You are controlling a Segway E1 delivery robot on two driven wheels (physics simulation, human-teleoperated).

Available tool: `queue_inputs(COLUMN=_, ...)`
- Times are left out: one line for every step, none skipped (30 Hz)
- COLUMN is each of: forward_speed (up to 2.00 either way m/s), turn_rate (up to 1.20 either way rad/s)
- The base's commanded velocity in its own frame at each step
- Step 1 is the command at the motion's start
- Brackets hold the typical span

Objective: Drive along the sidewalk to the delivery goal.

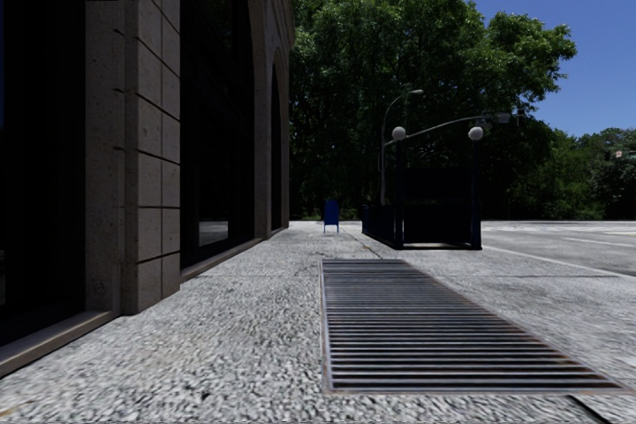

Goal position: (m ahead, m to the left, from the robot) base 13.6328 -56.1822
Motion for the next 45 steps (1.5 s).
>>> queue_inputs(forward_speed=2.0, turn_rate=0.0)
queue_inputs(forward_speed=2.0, turn_rate=0.0)
queue_inputs(forward_speed=2.0, turn_rate=0.0)
queue_inputs(forward_speed=2.0, turn_rate=0.0)
queue_inputs(forward_speed=2.0, turn_rate=0.0)
queue_inputs(forward_speed=2.0, turn_rate=0.0)
queue_inputs(forward_speed=2.0, turn_rate=0.0)
queue_inputs(forward_speed=2.0, turn_rate=0.0)
queue_inputs(forward_speed=2.0, turn_rate=0.0)
queue_inputs(forward_speed=2.0, turn_rate=0.0)
queue_inputs(forward_speed=2.0, turn_rate=0.0)
queue_inputs(forward_speed=2.0, turn_rate=0.0)
queue_inputs(forward_speed=2.0, turn_rate=0.0)
queue_inputs(forward_speed=2.0, turn_rate=0.0)
queue_inputs(forward_speed=2.0, turn_rate=0.0)
queue_inputs(forward_speed=2.0, turn_rate=0.0)
queue_inputs(forward_speed=2.0, turn_rate=0.0)
queue_inputs(forward_speed=2.0, turn_rate=0.0)
queue_inputs(forward_speed=2.0, turn_rate=0.0)
queue_inputs(forward_speed=2.0, turn_rate=0.0)
queue_inputs(forward_speed=2.0, turn_rate=0.04)
queue_inputs(forward_speed=2.0, turn_rate=0.07)
queue_inputs(forward_speed=2.0, turn_rate=0.07)
queue_inputs(forward_speed=2.0, turn_rate=0.13)
queue_inputs(forward_speed=2.0, turn_rate=0.18)
queue_inputs(forward_speed=2.0, turn_rate=0.23)
queue_inputs(forward_speed=2.0, turn_rate=0.23)
queue_inputs(forward_speed=2.0, turn_rate=0.24)
queue_inputs(forward_speed=2.0, turn_rate=0.25)
queue_inputs(forward_speed=2.0, turn_rate=0.25)
queue_inputs(forward_speed=2.0, turn_rate=0.25)
queue_inputs(forward_speed=2.0, turn_rate=0.25)
queue_inputs(forward_speed=2.0, turn_rate=0.25)
queue_inputs(forward_speed=2.0, turn_rate=0.25)
queue_inputs(forward_speed=2.0, turn_rate=0.25)
queue_inputs(forward_speed=2.0, turn_rate=0.25)
queue_inputs(forward_speed=2.0, turn_rate=0.25)
queue_inputs(forward_speed=2.0, turn_rate=0.25)
queue_inputs(forward_speed=2.0, turn_rate=0.25)
queue_inputs(forward_speed=2.0, turn_rate=0.25)
queue_inputs(forward_speed=2.0, turn_rate=0.25)
queue_inputs(forward_speed=2.0, turn_rate=0.25)
queue_inputs(forward_speed=2.0, turn_rate=0.25)
queue_inputs(forward_speed=2.0, turn_rate=0.25)
queue_inputs(forward_speed=2.0, turn_rate=0.25)
